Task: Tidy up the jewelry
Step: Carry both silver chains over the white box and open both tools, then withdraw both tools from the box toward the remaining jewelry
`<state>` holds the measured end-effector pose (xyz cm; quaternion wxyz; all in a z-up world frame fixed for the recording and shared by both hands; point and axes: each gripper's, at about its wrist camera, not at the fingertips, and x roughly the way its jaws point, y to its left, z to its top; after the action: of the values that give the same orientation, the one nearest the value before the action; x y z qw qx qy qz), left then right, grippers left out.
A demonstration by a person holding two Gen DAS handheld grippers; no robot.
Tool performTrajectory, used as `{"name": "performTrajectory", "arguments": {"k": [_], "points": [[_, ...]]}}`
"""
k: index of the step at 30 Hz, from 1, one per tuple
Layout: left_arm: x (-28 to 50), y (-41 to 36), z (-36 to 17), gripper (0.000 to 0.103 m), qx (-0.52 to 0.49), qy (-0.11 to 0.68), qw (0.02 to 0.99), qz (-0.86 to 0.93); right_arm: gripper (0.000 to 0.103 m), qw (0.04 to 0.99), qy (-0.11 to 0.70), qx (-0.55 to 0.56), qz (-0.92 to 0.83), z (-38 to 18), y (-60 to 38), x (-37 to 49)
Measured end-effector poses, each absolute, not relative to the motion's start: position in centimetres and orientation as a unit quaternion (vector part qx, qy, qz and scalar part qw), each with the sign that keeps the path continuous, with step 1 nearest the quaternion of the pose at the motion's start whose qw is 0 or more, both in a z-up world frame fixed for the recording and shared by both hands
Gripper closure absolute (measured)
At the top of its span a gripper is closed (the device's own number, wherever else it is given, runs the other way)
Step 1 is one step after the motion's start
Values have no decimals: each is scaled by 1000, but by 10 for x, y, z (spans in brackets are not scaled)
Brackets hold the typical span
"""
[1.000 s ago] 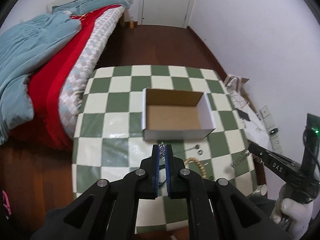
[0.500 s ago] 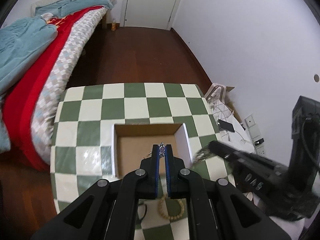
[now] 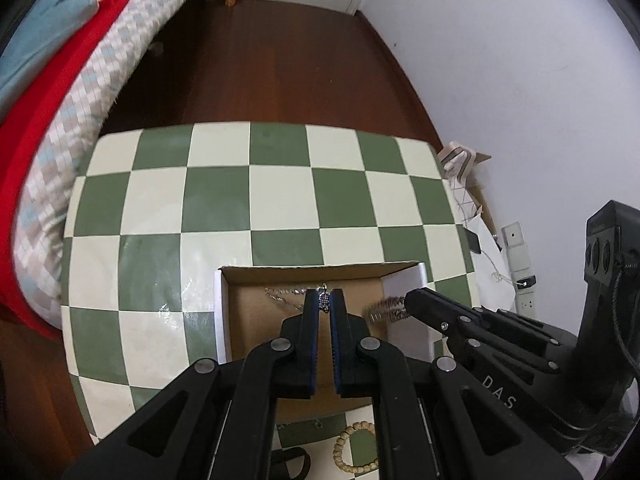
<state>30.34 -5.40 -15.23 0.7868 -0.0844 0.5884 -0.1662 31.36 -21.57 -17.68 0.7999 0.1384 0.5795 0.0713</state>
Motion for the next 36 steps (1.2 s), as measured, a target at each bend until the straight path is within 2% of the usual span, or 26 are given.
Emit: {"name": "performTrajectory", "arguments": {"k": [6,8,10,11,12,13,14,15,16,18,21,22,29,36], "points": [[308,-52,-155,95,-57,601,787,-132,98,780,608,134,68,-188,-219,323],[308,-50,-151,95,-42,595,794,-119,86,783,607,123,57,-186,-220,320],[305,-49,-147,86,-14,587,803,-97,53,789,604,108,42,-180,-221,316],[302,-47,-145,73,-7,580,810,-91,46,791,602,101,36,-177,-221,313],[297,-46,-142,47,7,569,819,-79,38,793,601,94,30,-176,-221,309],[294,-44,-140,32,15,561,825,-69,35,794,601,86,25,-175,-220,306],[292,-43,-140,12,20,554,830,-60,33,795,601,76,18,-174,-220,303],[288,-40,-139,7,28,546,836,-47,25,796,602,61,7,-174,-218,298],[285,-38,-140,7,33,544,837,-41,14,797,603,50,-4,-175,-217,293],[276,-35,-146,0,47,549,834,-25,6,795,605,37,-18,-179,-216,285],[265,-31,-151,0,56,541,839,-16,5,794,607,23,-33,-186,-216,270],[260,-29,-152,0,58,535,843,-11,0,793,607,22,-35,-188,-215,266],[236,-23,-152,0,58,526,848,0,0,801,597,18,-39,-189,-209,242],[210,-16,-131,0,64,503,862,12,0,823,566,13,-46,-162,-204,217]]}}
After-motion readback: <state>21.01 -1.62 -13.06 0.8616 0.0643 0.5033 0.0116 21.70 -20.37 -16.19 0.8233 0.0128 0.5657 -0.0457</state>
